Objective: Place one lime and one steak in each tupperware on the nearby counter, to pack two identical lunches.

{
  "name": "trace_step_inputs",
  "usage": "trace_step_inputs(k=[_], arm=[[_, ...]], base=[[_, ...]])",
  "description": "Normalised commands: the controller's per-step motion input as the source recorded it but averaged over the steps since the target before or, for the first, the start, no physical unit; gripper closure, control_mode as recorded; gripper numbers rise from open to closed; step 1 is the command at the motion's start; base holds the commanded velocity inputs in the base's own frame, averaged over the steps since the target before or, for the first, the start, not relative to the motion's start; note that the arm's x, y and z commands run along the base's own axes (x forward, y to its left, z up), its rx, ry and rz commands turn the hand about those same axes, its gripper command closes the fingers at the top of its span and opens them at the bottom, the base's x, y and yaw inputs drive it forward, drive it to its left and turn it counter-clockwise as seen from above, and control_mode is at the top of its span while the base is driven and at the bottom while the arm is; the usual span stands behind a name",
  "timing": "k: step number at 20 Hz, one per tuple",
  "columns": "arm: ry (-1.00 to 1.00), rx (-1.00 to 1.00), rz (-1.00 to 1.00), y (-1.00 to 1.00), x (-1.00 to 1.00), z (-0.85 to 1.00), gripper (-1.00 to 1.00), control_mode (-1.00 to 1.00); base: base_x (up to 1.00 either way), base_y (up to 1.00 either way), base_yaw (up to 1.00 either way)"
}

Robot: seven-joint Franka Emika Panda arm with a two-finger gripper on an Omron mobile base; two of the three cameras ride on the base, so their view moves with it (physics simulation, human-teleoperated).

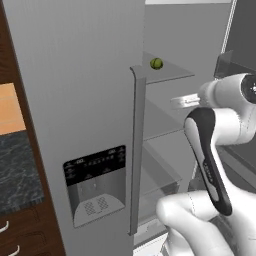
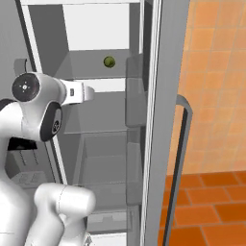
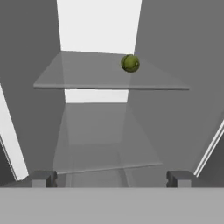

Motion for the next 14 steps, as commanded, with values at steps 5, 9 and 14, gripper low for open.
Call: trace_step_inputs(k=[5,9,14], arm=[[0.01,0.01,0.00,0.02,0.36,0.49,-1.00,-1.00],[0.09,0.01,0.00,0.00,0.57,0.09,-1.00,-1.00],[0.14,0.06,-0.03,-0.06,0.68,0.00,-1.00,-1.00]], base=[[0.00,0.00,0.00],[0.00,0.00,0.00],[0.00,0.00,0.00]])
